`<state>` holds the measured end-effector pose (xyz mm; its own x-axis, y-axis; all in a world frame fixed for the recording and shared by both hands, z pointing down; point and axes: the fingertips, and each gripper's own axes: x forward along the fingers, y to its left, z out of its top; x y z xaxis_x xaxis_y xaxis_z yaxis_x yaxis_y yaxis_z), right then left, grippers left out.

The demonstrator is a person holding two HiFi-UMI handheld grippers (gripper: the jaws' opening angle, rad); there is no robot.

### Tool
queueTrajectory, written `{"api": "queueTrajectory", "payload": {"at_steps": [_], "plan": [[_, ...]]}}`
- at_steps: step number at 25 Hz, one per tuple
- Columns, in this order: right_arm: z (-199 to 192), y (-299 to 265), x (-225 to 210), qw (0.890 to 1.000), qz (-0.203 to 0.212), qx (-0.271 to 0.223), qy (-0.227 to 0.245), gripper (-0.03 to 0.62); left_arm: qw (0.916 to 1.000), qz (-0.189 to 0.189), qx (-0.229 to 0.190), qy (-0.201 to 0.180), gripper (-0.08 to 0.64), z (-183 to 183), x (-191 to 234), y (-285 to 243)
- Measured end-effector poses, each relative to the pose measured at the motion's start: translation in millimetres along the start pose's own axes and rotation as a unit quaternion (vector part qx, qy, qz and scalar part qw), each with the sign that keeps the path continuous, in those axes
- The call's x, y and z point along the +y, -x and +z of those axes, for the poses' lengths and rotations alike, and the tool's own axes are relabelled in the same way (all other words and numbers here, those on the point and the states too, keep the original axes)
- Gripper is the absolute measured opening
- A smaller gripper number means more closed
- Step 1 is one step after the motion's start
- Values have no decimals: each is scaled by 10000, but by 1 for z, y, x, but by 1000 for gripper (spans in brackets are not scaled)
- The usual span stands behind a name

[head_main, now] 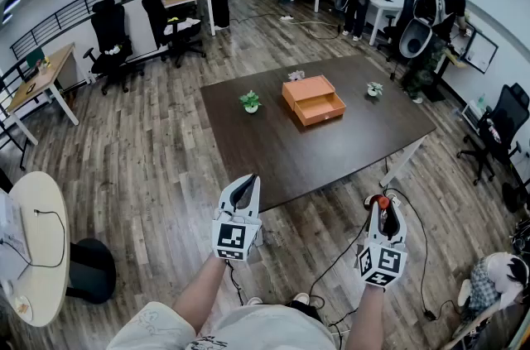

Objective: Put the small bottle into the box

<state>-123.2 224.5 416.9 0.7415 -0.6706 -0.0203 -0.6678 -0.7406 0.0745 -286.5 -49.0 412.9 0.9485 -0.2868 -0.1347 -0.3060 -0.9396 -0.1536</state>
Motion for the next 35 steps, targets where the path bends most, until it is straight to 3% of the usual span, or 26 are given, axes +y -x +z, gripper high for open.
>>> {"api": "queueTrajectory", "payload": {"at_steps": [21, 35], "plan": [[-3, 45, 86, 9998, -138, 40, 125, 130, 9997, -151, 88, 165, 2, -19, 56, 67], [-19, 32, 82, 9993, -342, 149, -28, 130, 9990, -316, 219, 206, 2, -35, 61, 49]]}}
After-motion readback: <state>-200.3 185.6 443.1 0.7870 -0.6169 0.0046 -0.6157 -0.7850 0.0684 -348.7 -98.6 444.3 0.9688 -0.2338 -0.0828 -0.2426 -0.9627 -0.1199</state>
